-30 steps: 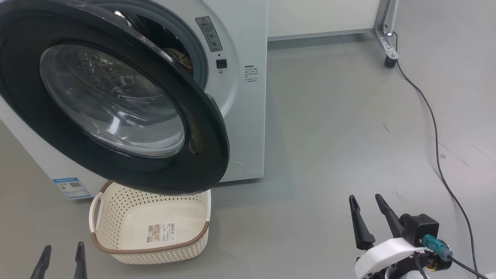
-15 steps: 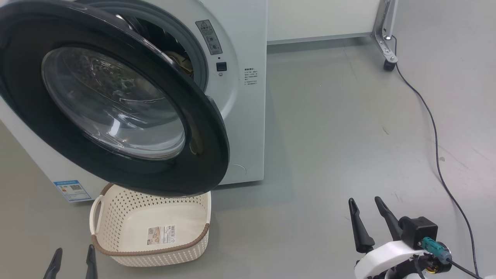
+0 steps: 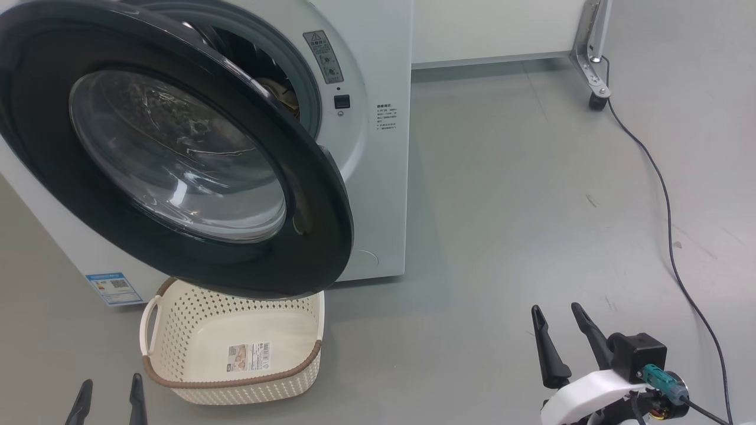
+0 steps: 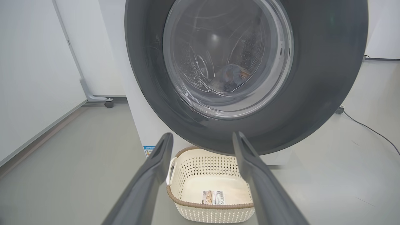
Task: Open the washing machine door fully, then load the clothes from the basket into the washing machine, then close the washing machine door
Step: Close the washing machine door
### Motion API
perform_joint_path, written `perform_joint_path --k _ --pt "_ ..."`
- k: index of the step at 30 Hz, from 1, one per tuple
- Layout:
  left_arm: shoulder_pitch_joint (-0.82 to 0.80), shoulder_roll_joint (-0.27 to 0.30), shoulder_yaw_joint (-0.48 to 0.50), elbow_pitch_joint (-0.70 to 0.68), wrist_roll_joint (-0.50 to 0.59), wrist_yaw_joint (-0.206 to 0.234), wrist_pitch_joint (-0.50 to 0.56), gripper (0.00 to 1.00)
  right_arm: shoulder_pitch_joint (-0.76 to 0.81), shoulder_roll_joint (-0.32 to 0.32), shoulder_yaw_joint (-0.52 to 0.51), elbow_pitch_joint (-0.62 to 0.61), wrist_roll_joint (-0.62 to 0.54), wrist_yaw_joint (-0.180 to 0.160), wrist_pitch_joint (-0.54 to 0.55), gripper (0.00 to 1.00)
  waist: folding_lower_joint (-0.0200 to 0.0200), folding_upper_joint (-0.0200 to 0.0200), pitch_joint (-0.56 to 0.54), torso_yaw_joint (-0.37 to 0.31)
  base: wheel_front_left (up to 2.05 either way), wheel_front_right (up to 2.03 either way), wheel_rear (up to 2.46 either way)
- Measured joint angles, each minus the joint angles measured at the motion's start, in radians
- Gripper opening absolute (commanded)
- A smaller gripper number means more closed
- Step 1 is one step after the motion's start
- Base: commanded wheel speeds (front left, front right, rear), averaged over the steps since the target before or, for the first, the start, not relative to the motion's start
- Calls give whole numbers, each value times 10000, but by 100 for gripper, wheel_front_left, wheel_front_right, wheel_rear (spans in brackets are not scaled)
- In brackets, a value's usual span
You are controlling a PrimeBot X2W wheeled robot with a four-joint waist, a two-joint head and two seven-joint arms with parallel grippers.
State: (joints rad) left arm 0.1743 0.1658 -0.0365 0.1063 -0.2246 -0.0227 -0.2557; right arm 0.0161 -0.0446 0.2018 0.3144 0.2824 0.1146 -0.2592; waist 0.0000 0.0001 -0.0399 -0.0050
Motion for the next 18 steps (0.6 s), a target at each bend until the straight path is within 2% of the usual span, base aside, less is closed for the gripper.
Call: perform_joint_path --k 1,2,3,9,18 --pt "1 -23 10 0 35 -10 0 100 2 0 0 2 0 0 0 59 0 0 2 4 0 0 0" --pt "1 -48 17 -2 81 -13 0 100 5 0 0 6 0 0 0 24 0 0 2 9 0 0 0" --pt "1 -69 21 -2 115 -23 0 100 6 0 0 6 -4 0 0 0 0 0 3 14 0 0 0" --pt "2 -150 100 -4 167 -186 0 100 8 2 -23 -65 -98 2 0 0 0 0 5 40 0 0 0" --pt "1 -334 332 -46 219 -288 0 100 -476 -2 -81 -1835 205 13 8 0 0 0 22 45 0 0 0"
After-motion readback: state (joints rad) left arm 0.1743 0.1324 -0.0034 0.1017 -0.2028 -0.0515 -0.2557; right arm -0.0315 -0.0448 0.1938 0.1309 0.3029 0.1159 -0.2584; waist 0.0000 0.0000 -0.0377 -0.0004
